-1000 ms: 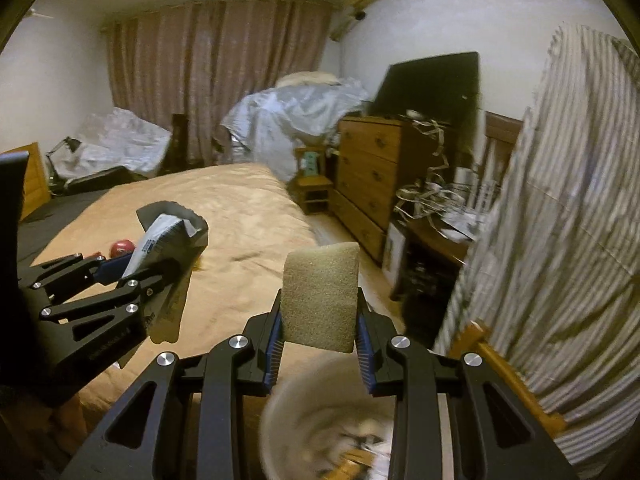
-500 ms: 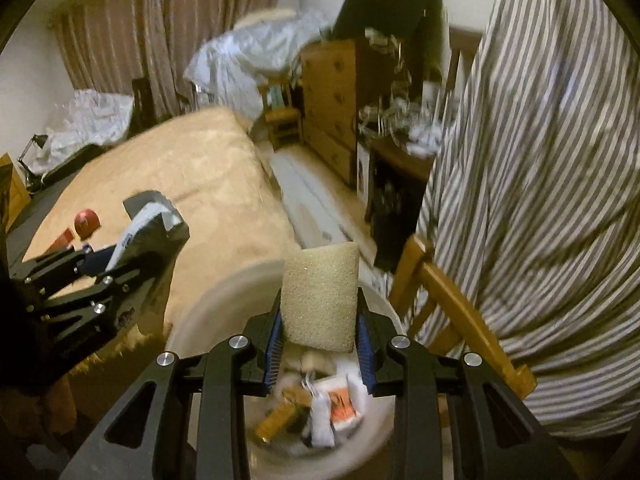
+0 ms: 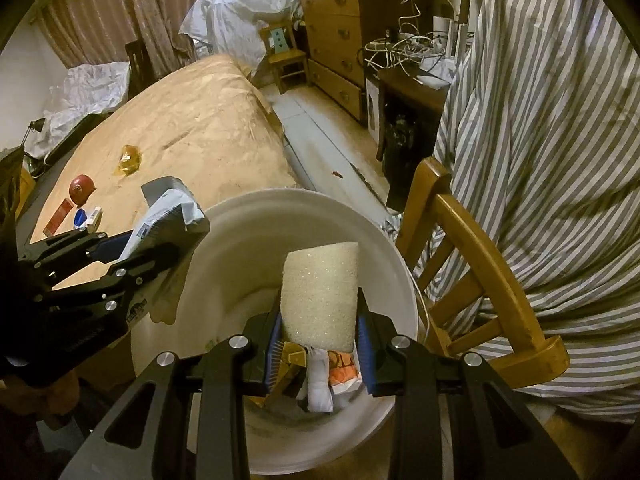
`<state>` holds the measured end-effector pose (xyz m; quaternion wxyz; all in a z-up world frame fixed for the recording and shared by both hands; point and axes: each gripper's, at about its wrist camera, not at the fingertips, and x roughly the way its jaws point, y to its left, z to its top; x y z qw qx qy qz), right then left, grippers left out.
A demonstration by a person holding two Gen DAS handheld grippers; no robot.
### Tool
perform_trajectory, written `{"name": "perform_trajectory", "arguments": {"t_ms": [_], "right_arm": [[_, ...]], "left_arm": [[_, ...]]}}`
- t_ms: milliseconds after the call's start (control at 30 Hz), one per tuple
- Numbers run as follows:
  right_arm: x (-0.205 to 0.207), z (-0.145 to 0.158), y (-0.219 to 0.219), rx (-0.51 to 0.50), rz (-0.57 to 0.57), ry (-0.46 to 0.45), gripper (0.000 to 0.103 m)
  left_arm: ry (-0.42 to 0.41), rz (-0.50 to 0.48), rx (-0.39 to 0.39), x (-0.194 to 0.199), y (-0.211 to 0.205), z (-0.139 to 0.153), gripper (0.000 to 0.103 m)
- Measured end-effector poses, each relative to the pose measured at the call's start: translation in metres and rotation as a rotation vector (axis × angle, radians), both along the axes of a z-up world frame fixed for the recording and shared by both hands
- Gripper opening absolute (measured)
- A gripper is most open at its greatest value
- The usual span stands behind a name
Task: Collect trash
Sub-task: 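Open both tools over the bucket to drop the wrapper and foam block, then swing both open tools back over the bed toward the wet-wipe pack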
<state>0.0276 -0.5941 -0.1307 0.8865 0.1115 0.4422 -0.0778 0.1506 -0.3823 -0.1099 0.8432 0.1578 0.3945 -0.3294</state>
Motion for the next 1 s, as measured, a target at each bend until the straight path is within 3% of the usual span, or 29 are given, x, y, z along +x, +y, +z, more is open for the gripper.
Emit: {"name": "perform_trajectory", "arguments": {"t_ms": [700, 733, 767, 800, 1000], "right_arm": [[0.0015, -0.0026, 0.0083, 0.013, 0.014, -0.011, 0.033], [0.0012, -0.0024, 0.0086, 0.015, 0.014, -0.014, 0.042], [0.0006, -0.002, 0.0085, 0.019, 0.01, -0.02, 0.049], [-0.0005, -0.0016, 0.0073, 0.02, 0.005, -0.027, 0.055], [-0.0047, -0.0036, 0.0047, 0.047, -0.002, -0.04, 0.055]], "left_arm": [[-0.011, 0.005, 0.002, 0.0015, -0.0044, 0.0001, 0.032], [-0.019, 0.008, 0.007, 0.0018, -0.0049, -0.0004, 0.049], [-0.024, 0.005, 0.007, 0.002, -0.0045, 0.001, 0.076], [-0.04, 0.006, 0.001, 0.0016, -0.0034, 0.0027, 0.085], [-0.053, 0.019, 0.001, 0.0046, -0.0006, 0.0029, 0.089]]}}
